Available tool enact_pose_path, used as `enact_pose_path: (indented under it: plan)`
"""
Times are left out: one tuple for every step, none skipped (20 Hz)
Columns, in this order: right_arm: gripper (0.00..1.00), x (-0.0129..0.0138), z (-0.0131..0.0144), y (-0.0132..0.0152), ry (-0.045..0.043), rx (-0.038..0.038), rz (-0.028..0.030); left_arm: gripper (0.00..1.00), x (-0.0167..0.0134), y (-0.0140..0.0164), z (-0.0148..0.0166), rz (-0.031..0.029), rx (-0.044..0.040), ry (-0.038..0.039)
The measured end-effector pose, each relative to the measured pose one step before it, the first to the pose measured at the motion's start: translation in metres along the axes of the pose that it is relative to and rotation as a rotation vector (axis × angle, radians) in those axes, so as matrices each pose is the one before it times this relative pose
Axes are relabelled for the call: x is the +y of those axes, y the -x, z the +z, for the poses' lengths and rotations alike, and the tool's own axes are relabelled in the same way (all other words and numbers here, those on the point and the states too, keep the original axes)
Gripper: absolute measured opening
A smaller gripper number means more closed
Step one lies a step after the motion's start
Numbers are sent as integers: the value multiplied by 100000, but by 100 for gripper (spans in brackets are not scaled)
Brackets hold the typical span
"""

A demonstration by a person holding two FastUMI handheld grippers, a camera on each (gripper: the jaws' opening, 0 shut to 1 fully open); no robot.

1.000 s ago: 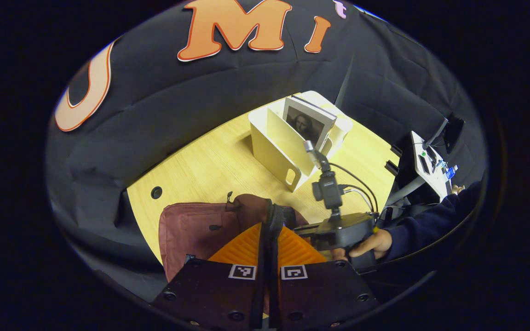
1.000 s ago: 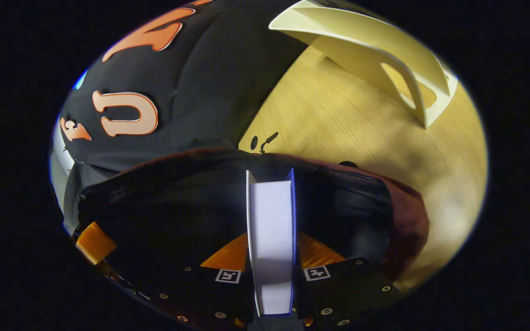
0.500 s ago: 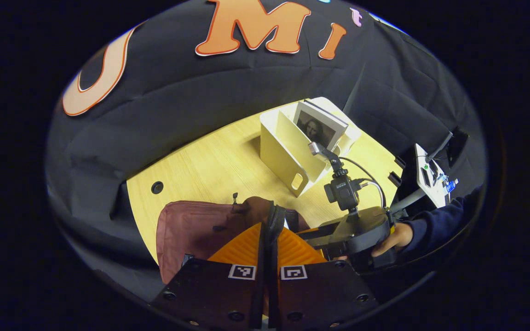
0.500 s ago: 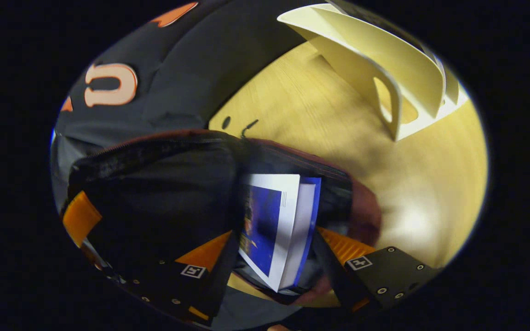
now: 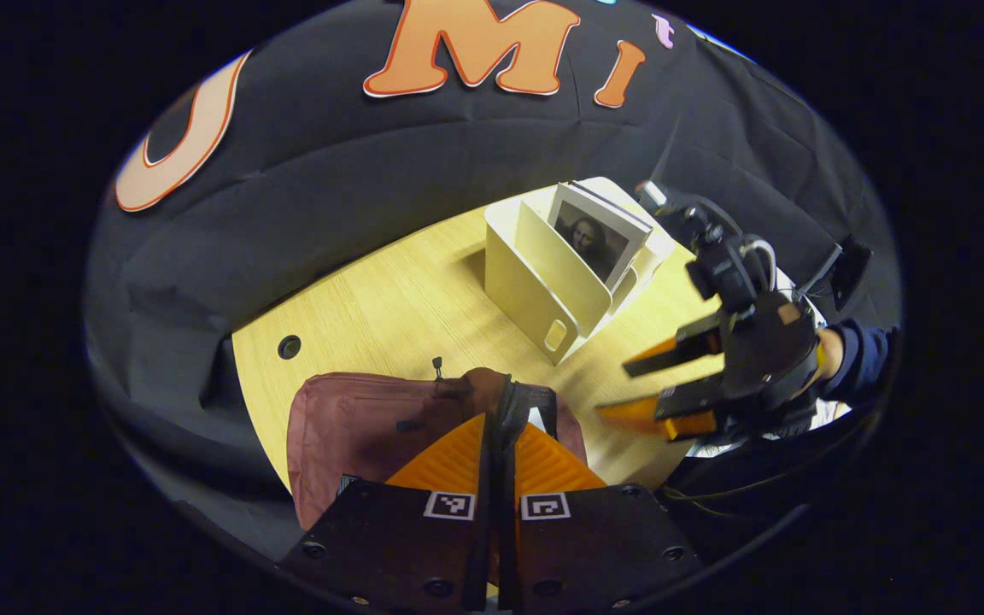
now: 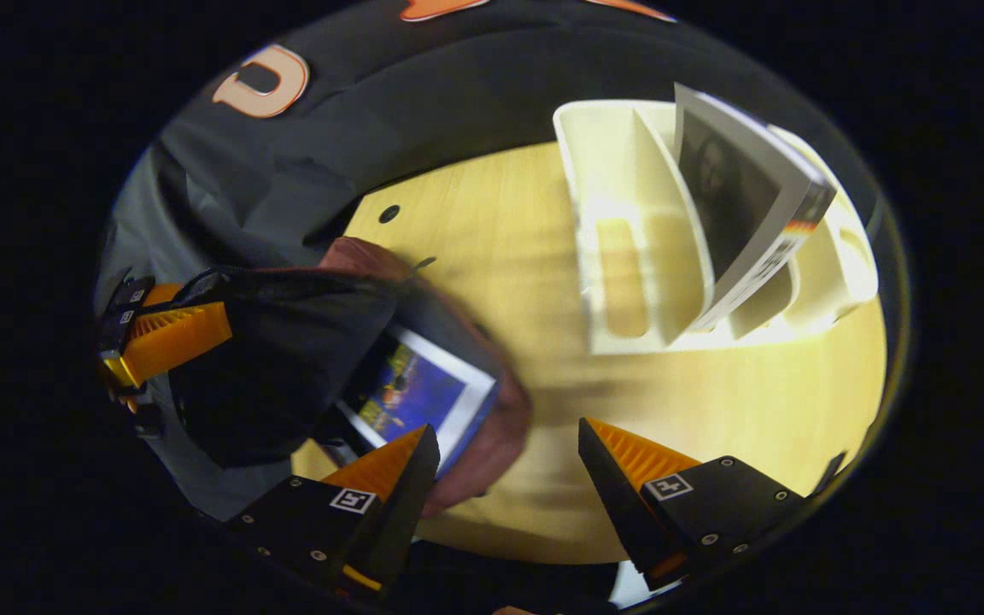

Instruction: Open the schoolbag, grab two books from the bookshelf and put them into the schoolbag.

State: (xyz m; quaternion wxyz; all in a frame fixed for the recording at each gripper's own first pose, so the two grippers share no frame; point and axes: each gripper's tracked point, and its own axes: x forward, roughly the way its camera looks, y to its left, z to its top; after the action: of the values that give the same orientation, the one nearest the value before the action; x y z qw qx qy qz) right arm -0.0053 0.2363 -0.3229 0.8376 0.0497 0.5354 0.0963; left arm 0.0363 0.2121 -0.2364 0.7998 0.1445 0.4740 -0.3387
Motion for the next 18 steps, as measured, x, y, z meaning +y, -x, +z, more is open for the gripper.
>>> enact_pose_path:
  plan:
    - [98, -1259, 947, 1117, 1062, -605, -2503, 6, -59, -292, -96, -141, 133, 167]
    - [98, -943, 685, 1139, -609, 449, -1553, 6, -31, -235, -69, -344, -110, 511]
    - [98, -1061, 785, 1093, 7, 169, -1657, 6, 23, -151, -8, -259, -195, 652]
    - [98, -1361, 681, 964, 1318, -101, -2930, 6, 48, -131, -85, -142, -171, 750]
    - [98, -1412, 747, 964, 2118, -488, -3229, 6, 19, -214, -107, 15, -124, 745]
    - [98, -888, 727, 824, 1213, 32, -2039, 6, 126, -118, -92, -14, 19, 853]
    - [98, -852, 731, 922, 884, 107, -1420, 6, -1, -173, -132, -69, -97, 854]
    - [98, -427, 763, 801, 303, 413, -90, 6, 24, -166, -44, -192, -47, 835]
    - [98, -794, 845, 722, 1254, -109, -1239, 6, -24, -157, -168, -109, 67, 653]
    - [98, -1033, 988, 601, 1368, -366, -1254, 6, 13, -151, -190, 13, 43, 836]
    - [98, -755, 1130, 570, 1472, -535, -1344, 6, -40, -48, -182, 19, 300, 797]
    - [98, -637, 1261, 514, 968, -95, -169, 6, 36, -192, -213, 9, 270, 1090]
    - [98, -339, 959, 505, -576, 1009, 1132, 6, 25, -154, -85, -167, 253, 1201]
    - [98, -112, 937, 126, -957, 976, 1812, 6, -17, -29, 21, 374, -53, 1215]
    - [98, -496, 910, -210, -771, 1024, -208, 6, 7, -39, -21, 257, 92, 1279]
    - [98, -784, 647, -591, 311, 1052, -742, 6, 127, -228, -95, 689, 132, 1076]
    - [98, -510, 497, -698, -81, 1331, -145, 6, 49, -86, 27, 644, 260, 1204]
    - [98, -11, 545, -692, -583, 1527, 1315, 6, 72, -68, -134, 526, 296, 962]
